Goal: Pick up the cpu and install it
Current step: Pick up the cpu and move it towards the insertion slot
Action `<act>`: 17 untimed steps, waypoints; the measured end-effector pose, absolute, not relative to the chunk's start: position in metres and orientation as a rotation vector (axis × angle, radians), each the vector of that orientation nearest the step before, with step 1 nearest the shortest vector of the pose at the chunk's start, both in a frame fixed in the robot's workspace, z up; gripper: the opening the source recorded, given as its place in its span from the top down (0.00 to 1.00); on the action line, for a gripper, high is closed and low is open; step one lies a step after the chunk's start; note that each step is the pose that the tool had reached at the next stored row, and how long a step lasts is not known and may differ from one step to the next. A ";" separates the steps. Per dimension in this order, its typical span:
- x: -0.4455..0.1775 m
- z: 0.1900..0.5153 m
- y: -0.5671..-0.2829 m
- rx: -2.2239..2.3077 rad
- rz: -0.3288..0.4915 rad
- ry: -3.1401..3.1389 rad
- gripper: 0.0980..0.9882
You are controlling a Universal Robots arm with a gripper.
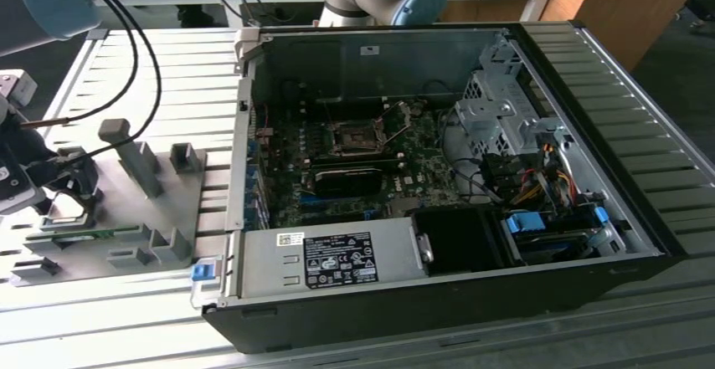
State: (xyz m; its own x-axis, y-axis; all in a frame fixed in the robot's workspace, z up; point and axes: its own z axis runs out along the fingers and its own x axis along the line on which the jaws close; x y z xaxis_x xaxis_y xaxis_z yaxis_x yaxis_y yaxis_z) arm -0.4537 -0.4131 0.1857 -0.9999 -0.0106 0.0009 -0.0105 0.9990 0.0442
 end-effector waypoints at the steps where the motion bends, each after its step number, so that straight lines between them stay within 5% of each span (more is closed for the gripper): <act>1: -0.454 0.186 -0.413 0.017 -0.069 -3.140 0.42; 5: -0.454 0.186 -0.413 0.017 -0.069 -3.139 0.51; 17: -0.454 0.207 -0.413 0.016 -0.071 -3.136 0.52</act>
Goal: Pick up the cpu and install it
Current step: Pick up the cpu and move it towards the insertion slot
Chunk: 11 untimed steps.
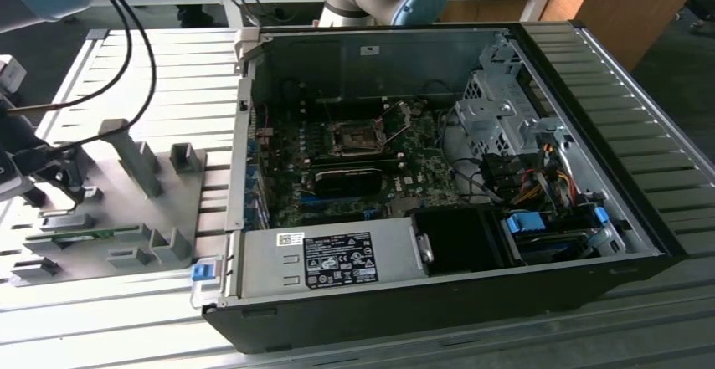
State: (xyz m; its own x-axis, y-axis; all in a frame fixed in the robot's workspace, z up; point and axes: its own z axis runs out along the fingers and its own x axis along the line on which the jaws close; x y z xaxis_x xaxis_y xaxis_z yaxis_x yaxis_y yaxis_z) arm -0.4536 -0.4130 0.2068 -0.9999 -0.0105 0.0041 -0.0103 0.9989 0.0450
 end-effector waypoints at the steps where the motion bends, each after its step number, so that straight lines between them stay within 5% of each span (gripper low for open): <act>1: -0.454 0.209 -0.413 0.016 -0.072 -3.136 0.52; 11: -0.454 0.221 -0.413 0.016 -0.079 -3.136 0.52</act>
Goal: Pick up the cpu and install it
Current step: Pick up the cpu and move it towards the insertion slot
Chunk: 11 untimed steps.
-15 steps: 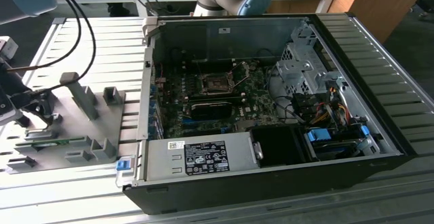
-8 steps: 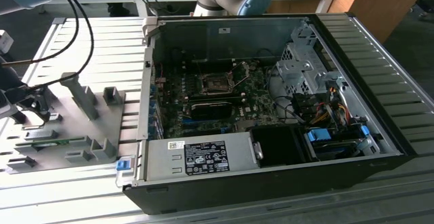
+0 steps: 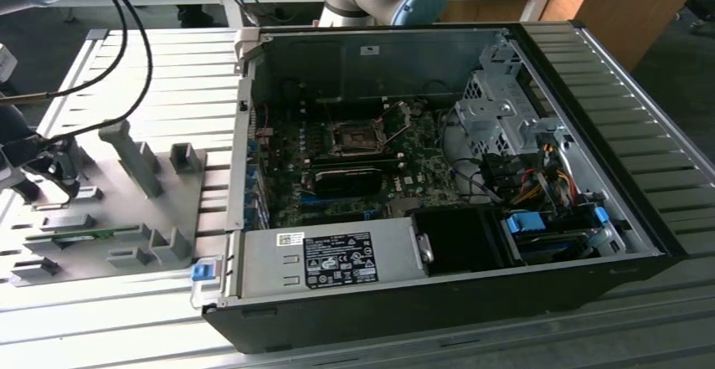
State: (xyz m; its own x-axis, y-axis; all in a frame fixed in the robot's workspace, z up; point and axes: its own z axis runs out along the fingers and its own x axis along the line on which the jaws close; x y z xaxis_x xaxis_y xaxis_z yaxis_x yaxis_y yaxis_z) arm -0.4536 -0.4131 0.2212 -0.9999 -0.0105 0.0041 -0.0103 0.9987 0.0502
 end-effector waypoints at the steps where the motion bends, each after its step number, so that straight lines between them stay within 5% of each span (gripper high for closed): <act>1: -0.454 0.222 -0.413 0.016 -0.079 -3.136 0.52; 11: -0.454 0.226 -0.413 0.016 -0.081 -3.136 0.52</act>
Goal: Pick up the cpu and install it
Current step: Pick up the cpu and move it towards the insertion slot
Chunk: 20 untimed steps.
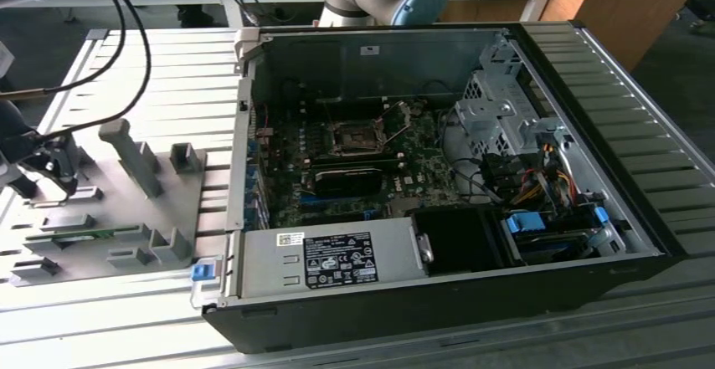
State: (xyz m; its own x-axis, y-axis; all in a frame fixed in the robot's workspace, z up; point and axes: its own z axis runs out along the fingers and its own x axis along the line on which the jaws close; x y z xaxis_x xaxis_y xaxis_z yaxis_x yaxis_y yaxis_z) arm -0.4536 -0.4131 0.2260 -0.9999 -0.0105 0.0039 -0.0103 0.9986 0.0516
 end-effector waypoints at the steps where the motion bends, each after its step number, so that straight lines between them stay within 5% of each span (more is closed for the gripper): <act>1: -0.454 0.226 -0.413 0.016 -0.081 -3.136 0.52; 20: -0.454 0.234 -0.413 0.016 -0.081 -3.136 0.52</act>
State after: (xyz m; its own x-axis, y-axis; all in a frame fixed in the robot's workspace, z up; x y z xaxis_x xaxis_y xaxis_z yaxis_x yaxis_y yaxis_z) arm -0.4536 -0.4131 0.2337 -0.9999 -0.0106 0.0042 -0.0103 0.9986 0.0514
